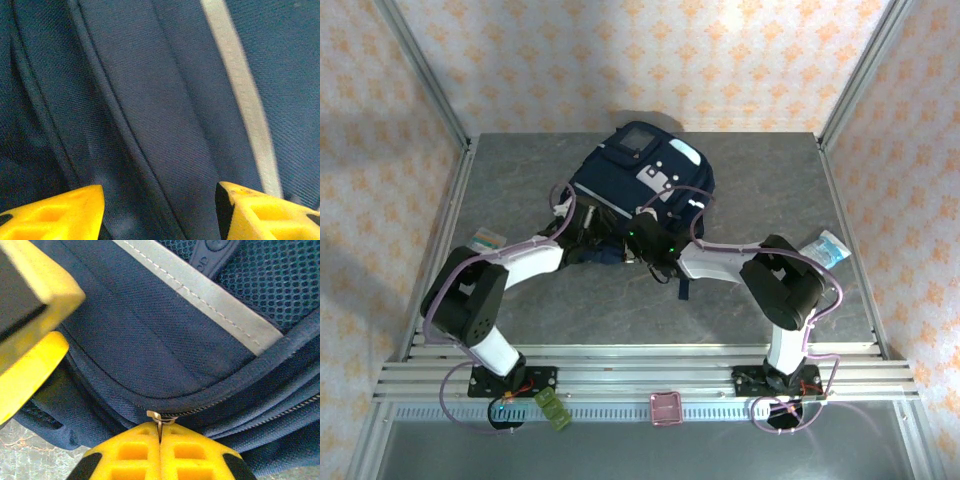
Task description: Pack the student bag
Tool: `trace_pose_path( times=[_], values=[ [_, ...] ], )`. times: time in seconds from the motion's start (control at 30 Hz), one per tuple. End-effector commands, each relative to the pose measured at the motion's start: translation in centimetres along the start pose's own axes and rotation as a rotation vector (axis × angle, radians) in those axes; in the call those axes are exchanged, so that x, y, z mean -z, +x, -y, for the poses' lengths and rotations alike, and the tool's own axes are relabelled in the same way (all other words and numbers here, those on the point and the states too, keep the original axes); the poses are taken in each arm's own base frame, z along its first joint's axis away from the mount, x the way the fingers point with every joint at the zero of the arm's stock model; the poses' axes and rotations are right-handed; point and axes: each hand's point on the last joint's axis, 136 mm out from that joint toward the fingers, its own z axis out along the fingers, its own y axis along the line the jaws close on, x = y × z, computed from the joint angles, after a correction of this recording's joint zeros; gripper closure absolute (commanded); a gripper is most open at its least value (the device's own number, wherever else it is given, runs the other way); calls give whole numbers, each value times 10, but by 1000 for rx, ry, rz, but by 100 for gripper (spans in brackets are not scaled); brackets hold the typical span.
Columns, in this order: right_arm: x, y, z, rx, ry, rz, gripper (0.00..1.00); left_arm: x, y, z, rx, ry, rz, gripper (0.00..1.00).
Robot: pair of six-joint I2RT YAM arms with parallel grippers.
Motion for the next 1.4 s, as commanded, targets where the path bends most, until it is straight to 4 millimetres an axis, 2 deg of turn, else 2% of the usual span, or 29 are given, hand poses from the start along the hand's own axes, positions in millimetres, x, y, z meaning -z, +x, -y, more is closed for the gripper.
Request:
trace_pose_path(
  times=[0.0,0.13,0.27,0.43,0.5,0.63,0.73,0.77,0.8,0.9,1.1,1.17,1.23,1.37],
  values=[
    [12,-8,13,-7,88,36,100,-11,-10,-10,-2,-63,64,40],
    [19,-14,37,-16,203,64,100,-20,-12,-32,-40,-176,79,40],
    [28,-22,74,-33,347,104,100,-27,-11,-56,-73,-284,72,40],
    [40,-44,111,-89,446,178,100,-31,-9,-76,-103,-357,59,41],
    [44,-55,120,-107,486,212,100,-31,-11,-80,-110,-372,65,41],
    [46,-76,123,-87,542,267,98,-33,-13,-89,-112,-400,60,41],
    [41,-82,130,-81,577,268,89,-33,-13,-90,-119,-408,56,42],
    [41,-85,132,-88,589,276,84,-33,-14,-91,-119,-410,59,42],
    [41,-86,135,-99,597,278,77,-32,-14,-90,-123,-409,60,42],
    [46,-90,139,-127,595,299,69,-28,-18,-85,-132,-402,69,42],
    [53,-99,138,-138,545,314,71,-20,-27,-65,-158,-359,81,42],
    [55,-100,133,-137,514,302,70,-16,-28,-52,-174,-333,82,41],
    [62,-98,132,-144,501,298,68,-7,-30,-31,-196,-281,85,40],
    [83,-99,128,-157,459,316,45,16,-39,9,-240,-171,107,35]
  ],
)
